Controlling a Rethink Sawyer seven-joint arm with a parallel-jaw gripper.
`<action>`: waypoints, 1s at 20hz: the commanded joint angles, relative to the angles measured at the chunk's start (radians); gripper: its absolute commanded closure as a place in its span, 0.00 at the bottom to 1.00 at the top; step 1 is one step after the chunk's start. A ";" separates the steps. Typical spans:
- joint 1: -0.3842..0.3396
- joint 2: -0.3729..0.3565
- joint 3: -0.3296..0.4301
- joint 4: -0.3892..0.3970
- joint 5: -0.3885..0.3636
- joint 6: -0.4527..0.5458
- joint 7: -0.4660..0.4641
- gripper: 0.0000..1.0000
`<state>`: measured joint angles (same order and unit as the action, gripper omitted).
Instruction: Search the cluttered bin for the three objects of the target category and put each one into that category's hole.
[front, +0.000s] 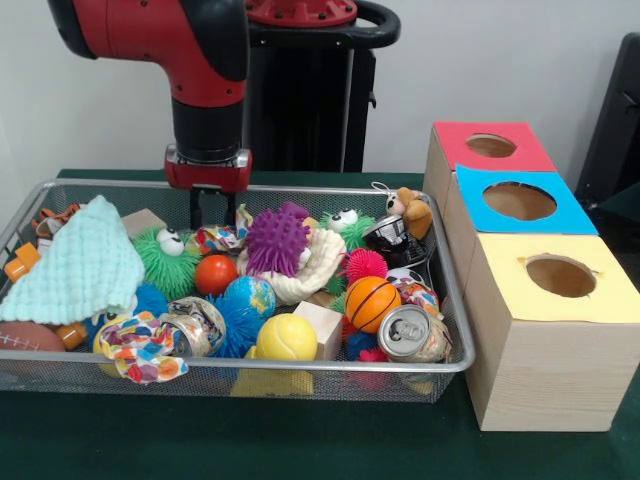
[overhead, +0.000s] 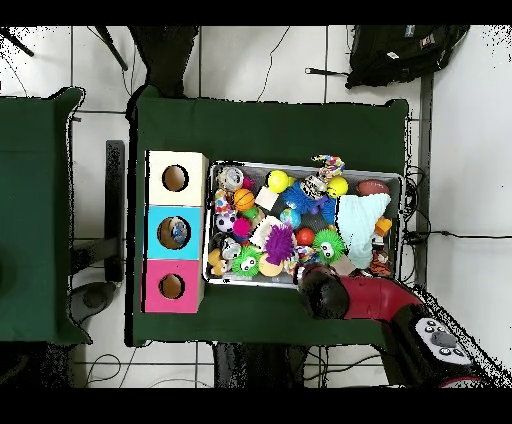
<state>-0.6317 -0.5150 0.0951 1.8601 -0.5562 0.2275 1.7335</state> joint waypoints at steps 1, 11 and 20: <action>0.031 0.051 0.001 -0.115 -0.022 -0.047 0.087 1.00; 0.005 -0.021 0.036 -0.076 -0.003 0.015 0.044 1.00; -0.011 -0.085 0.069 -0.054 0.019 0.070 0.018 1.00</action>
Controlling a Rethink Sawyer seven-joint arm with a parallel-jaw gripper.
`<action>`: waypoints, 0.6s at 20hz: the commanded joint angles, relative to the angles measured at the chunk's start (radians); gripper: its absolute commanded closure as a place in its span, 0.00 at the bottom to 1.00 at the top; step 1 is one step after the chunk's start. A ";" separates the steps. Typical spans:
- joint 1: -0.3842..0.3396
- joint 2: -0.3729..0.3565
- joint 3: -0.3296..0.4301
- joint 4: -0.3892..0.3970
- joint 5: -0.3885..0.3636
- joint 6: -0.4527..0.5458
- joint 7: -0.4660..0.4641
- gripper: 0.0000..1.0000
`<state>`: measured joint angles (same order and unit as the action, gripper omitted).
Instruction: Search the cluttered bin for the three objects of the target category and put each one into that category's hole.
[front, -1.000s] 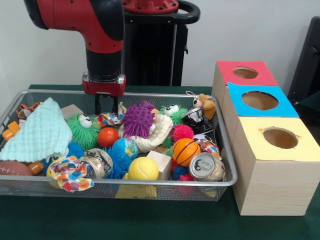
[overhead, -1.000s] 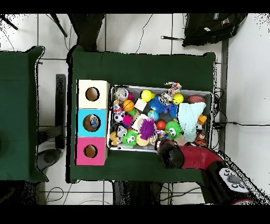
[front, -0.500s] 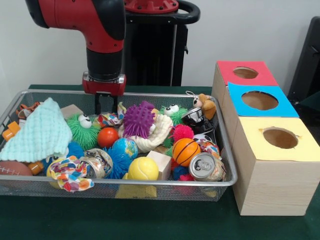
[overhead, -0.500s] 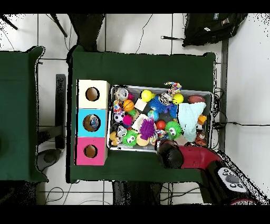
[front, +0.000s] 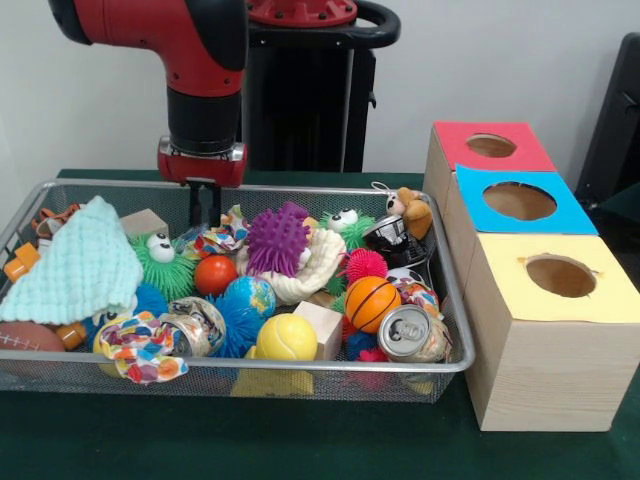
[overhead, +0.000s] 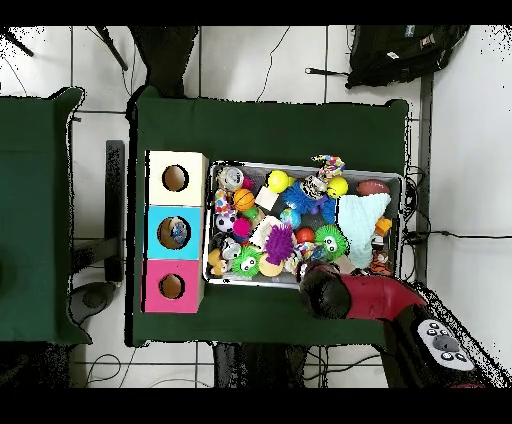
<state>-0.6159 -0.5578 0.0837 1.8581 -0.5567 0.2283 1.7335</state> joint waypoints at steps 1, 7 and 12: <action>-0.030 -0.057 0.084 -0.046 0.024 0.077 0.015 1.00; -0.042 -0.105 0.106 -0.027 0.035 0.117 0.001 1.00; -0.050 -0.126 0.120 -0.017 0.035 0.136 0.001 1.00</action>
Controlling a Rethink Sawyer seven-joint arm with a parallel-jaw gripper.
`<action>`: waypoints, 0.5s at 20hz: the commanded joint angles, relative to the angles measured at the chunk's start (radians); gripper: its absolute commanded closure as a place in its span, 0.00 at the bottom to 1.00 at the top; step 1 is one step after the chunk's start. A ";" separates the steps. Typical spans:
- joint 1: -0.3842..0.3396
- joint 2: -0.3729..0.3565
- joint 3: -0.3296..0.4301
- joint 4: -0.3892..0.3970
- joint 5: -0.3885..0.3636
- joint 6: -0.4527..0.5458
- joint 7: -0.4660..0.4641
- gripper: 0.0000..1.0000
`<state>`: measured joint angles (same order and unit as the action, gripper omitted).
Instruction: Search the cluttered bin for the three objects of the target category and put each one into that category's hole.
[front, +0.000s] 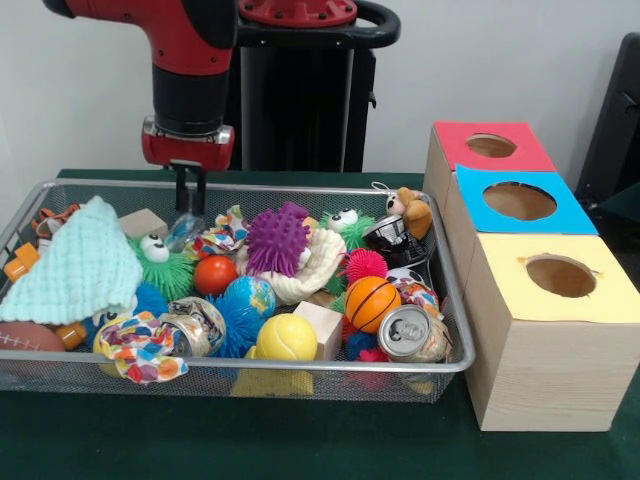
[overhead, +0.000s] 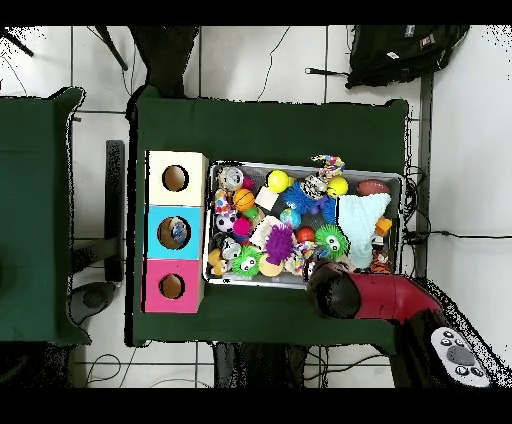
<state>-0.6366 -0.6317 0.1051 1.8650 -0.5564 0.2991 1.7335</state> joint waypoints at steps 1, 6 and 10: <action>-0.031 -0.056 0.101 -0.022 0.035 0.069 0.000 1.00; -0.033 -0.078 0.108 -0.009 0.041 0.083 0.004 1.00; -0.030 -0.096 0.113 -0.001 0.050 0.097 0.005 1.00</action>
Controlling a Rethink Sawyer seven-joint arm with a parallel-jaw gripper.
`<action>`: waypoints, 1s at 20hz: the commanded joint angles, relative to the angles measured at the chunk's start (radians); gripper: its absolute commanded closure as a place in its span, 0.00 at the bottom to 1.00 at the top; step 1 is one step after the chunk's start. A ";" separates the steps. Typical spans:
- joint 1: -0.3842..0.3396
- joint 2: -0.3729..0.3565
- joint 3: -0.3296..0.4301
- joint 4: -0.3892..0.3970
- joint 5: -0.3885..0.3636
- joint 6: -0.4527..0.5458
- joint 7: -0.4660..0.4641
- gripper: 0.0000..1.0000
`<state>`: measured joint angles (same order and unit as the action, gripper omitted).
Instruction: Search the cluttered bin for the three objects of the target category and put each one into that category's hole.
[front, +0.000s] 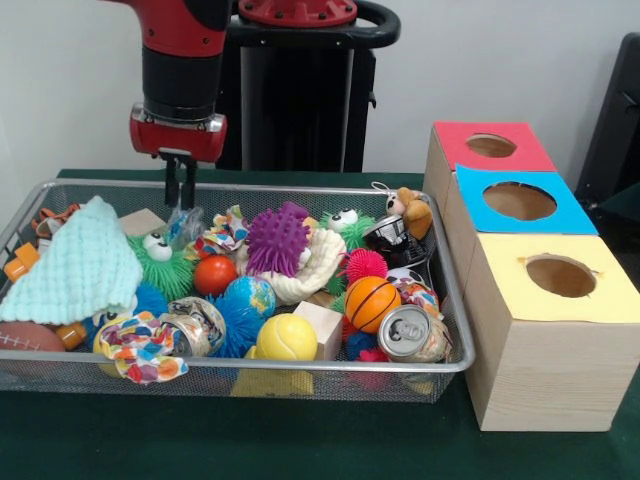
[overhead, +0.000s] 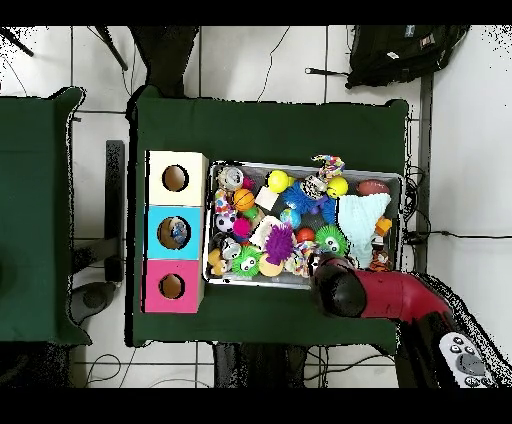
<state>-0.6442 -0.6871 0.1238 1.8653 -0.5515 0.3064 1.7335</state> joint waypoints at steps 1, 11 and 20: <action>-0.020 -0.046 0.093 0.004 0.048 0.092 0.007 1.00; -0.019 -0.092 0.098 0.035 0.072 0.119 -0.004 1.00; -0.009 -0.121 0.098 0.052 0.093 0.134 0.002 1.00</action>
<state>-0.6444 -0.7849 0.1305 1.8686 -0.5070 0.3113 1.7335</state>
